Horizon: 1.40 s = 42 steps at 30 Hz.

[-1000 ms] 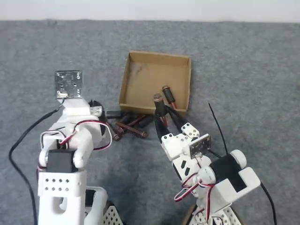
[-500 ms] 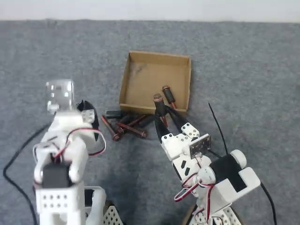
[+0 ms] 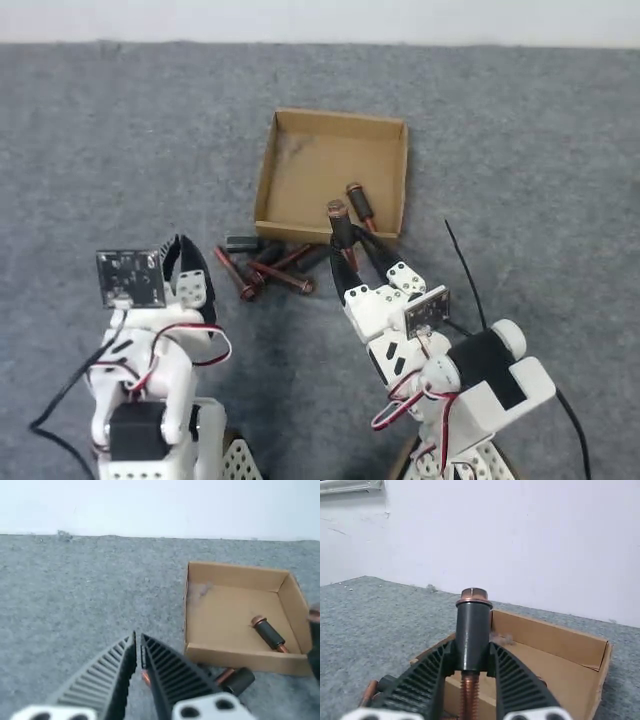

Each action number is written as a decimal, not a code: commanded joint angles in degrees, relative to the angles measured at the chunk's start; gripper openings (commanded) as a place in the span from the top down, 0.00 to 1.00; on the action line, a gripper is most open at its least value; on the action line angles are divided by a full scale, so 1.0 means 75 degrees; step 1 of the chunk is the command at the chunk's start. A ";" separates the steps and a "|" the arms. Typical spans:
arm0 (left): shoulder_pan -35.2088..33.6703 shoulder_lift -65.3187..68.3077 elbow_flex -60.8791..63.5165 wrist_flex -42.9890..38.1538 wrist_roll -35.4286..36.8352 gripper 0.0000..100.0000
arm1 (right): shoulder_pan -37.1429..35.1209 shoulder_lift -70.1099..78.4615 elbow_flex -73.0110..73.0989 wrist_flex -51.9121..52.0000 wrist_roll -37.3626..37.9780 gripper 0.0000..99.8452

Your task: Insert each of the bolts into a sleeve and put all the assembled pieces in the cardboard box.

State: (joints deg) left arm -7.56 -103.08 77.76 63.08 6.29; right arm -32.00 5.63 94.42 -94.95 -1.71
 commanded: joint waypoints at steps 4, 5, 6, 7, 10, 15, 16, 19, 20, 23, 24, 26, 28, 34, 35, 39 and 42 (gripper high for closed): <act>-0.0234 -0.0164 0.0897 -0.0762 -0.0105 0.99 | 0.0147 -0.0322 -0.0152 -0.0006 -0.0047 0.99; -0.0328 -0.0164 0.1108 -0.1067 -0.0105 0.99 | 0.0147 -0.0322 -0.0152 -0.0006 -0.0047 0.99; -0.0434 -0.0164 0.1330 -0.1360 -0.0105 0.99 | 0.0147 -0.0322 -0.0152 -0.0006 -0.0047 0.99; -0.0563 -0.0164 0.1530 -0.1594 -0.0105 0.99 | 0.0147 -0.0322 -0.0152 -0.0006 -0.0047 0.99; -0.0879 -0.0164 0.2104 -0.2028 -0.0070 0.99 | 0.0158 -0.0322 -0.0152 -0.0006 -0.0047 0.99; -0.0961 -0.0152 0.2503 -0.1700 -0.0070 0.99 | 0.0322 -0.0322 -0.0188 -0.0006 -0.0047 0.99; -0.0938 -0.0152 0.2503 -0.1512 -0.0070 0.99 | 0.0404 -0.0322 -0.0234 -0.0006 -0.0047 0.99; -0.0914 -0.0152 0.2503 -0.0973 -0.0059 0.99 | 0.0768 -0.0322 -0.0410 -0.0018 -0.0047 0.99; -0.0914 -0.0152 0.2503 -0.0867 -0.0082 0.99 | 0.0897 -0.0322 -0.0504 -0.0018 -0.0059 0.99; -0.0949 -0.0152 0.2503 -0.0727 -0.0105 0.99 | 0.1084 -0.0322 -0.0856 -0.0006 -0.0059 0.99; -0.0949 -0.0152 0.2503 -0.0727 -0.0105 0.99 | 0.1096 -0.0322 -0.0973 -0.0006 -0.0047 0.99; -0.0949 -0.0152 0.2503 -0.0727 -0.0105 0.99 | 0.1096 -0.0322 -0.1231 0.0006 -0.0047 0.99; -0.0949 -0.0152 0.2503 -0.0727 -0.0105 0.99 | 0.1096 -0.0322 -0.1547 0.0006 -0.0035 0.99; -0.0949 -0.0129 0.2503 -0.0750 -0.0105 0.99 | 0.1108 -0.0404 -0.2954 0.1846 -0.0035 0.99; -0.0949 -0.0129 0.2503 -0.0750 -0.0105 0.99 | 0.1108 -0.0404 -0.3223 0.2292 -0.0035 0.99; -0.0949 -0.0117 0.2503 -0.0750 -0.0105 0.99 | 0.1096 -0.0404 -0.4208 0.3698 -0.0035 0.99; -0.0949 -0.0117 0.2503 -0.0762 -0.0117 0.99 | 0.1096 -0.0404 -0.5005 0.5081 -0.0035 0.99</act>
State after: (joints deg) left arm -14.51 -103.43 97.45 57.45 5.93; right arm -24.70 5.63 64.88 -64.97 -1.71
